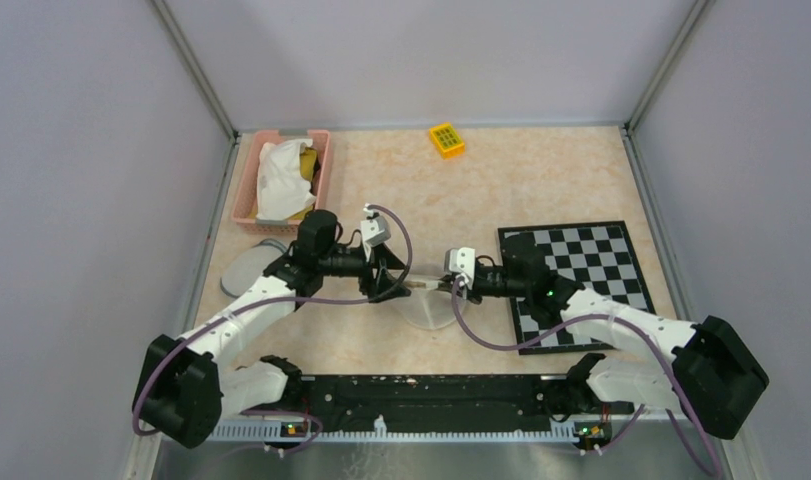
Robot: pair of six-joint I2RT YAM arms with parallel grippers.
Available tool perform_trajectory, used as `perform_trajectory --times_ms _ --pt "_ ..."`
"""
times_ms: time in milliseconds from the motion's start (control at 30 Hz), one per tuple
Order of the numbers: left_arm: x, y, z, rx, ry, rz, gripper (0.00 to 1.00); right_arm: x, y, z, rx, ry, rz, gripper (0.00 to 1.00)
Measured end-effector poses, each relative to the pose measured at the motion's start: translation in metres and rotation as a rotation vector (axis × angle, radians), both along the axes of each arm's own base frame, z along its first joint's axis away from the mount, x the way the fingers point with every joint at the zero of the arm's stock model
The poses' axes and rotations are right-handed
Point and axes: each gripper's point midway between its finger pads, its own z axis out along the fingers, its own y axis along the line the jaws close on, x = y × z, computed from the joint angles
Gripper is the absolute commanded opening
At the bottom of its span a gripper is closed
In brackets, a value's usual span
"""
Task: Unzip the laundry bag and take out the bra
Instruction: Unzip the laundry bag at the center of the board.
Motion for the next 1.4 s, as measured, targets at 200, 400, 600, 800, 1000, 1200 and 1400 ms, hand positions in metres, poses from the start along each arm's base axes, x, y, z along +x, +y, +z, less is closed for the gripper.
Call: perform_trajectory --times_ms 200,400,600,800,1000,1200,1400 --pt "0.0 -0.009 0.0 -0.031 0.043 -0.026 0.74 -0.005 0.001 -0.005 -0.013 0.072 0.005 0.0" --pt "-0.005 -0.022 -0.007 -0.019 0.082 -0.07 0.29 -0.005 0.005 0.001 -0.032 0.131 0.008 0.02" --pt "-0.005 -0.023 -0.006 -0.027 0.127 -0.075 0.01 -0.005 0.005 0.006 -0.045 0.136 0.01 0.35" --pt "-0.008 -0.019 0.004 -0.093 0.221 -0.116 0.0 -0.006 0.003 0.012 -0.031 0.074 0.026 0.39" --pt "-0.015 -0.021 0.006 -0.124 0.305 -0.167 0.08 -0.006 0.001 0.01 -0.004 0.035 0.024 0.05" --pt "-0.011 -0.02 0.012 -0.143 0.336 -0.146 0.35 -0.001 0.005 0.019 0.032 0.018 0.009 0.0" --pt "-0.003 -0.018 0.009 -0.162 0.388 -0.071 0.4 -0.003 0.004 0.014 0.053 0.055 -0.012 0.0"
